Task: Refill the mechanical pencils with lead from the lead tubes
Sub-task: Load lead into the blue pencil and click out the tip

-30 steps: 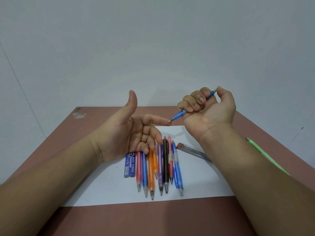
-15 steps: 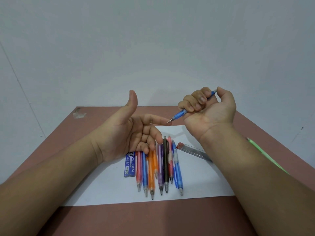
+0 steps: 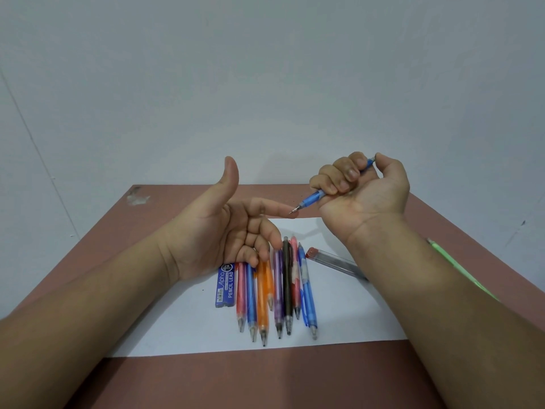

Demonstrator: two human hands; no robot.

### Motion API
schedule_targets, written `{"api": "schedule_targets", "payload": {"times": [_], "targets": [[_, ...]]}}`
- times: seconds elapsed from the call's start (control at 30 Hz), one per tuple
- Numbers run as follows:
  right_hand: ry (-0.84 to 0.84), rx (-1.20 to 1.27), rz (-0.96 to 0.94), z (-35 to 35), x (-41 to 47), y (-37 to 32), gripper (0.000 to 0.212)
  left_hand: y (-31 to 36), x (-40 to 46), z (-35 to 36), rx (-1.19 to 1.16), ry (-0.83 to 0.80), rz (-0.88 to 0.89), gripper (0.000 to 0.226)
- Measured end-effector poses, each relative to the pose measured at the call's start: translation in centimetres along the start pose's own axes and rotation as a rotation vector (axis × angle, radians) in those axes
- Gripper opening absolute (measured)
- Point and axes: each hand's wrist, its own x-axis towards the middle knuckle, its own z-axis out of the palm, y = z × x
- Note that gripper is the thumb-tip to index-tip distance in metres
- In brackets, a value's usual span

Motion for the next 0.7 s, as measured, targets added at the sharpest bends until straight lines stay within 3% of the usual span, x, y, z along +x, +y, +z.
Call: {"api": "schedule_targets", "payload": {"times": [0.7], "targets": [[0.008,0.031,0.007,-0.04,-0.03,-0.07,0.036,-0.03,0.01,0.1,0.025,0.0,0.02,0.104]]}}
